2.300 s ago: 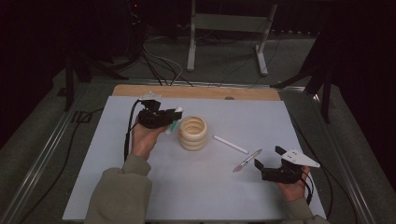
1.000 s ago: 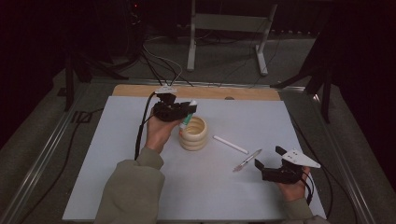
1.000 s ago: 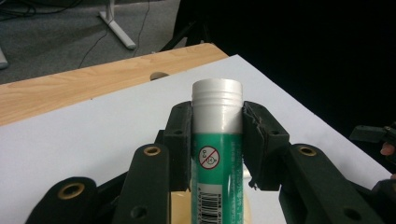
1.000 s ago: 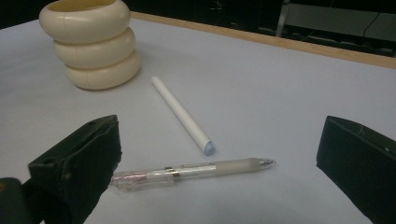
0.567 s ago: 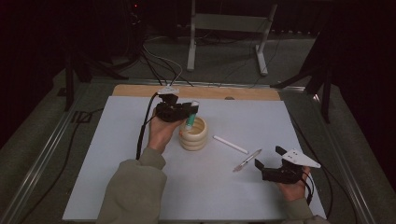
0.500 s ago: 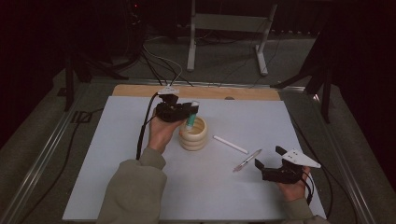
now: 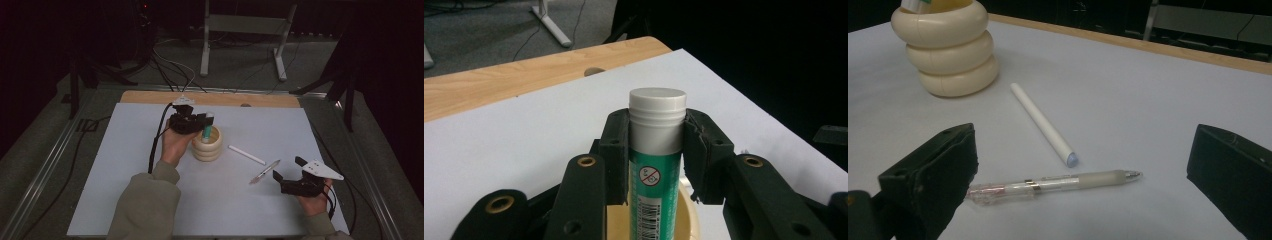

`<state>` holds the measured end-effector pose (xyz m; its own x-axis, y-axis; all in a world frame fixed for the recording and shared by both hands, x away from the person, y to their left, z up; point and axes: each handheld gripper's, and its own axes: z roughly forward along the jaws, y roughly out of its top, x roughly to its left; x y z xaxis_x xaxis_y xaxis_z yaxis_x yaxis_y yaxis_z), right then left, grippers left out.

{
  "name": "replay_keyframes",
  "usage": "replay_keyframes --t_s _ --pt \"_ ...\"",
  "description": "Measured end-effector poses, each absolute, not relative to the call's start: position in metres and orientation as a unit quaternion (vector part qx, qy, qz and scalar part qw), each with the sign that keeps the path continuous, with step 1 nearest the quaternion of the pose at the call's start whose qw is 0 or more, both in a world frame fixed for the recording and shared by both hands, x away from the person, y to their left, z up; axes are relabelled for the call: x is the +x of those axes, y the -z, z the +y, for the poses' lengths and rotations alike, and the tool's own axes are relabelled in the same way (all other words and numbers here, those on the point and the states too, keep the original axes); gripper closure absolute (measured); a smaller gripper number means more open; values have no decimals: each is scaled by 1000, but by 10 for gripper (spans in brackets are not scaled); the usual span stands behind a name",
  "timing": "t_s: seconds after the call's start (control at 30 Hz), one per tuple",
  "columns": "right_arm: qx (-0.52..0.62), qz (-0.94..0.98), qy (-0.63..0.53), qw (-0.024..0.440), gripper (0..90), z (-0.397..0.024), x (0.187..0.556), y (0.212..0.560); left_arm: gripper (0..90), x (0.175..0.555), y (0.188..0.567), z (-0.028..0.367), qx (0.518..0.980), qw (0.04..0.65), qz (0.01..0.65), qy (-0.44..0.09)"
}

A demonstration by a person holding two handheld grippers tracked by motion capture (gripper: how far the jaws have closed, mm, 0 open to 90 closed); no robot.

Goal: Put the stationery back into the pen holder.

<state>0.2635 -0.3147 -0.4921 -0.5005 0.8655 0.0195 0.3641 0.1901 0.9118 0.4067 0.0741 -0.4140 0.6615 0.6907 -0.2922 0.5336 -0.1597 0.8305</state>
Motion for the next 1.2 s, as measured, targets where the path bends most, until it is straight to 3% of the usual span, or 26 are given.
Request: replay_keyframes --t_s 1.2 --pt "424 725 -474 264 0 -315 263 492 653 404 436 68 772 484 405 -76"
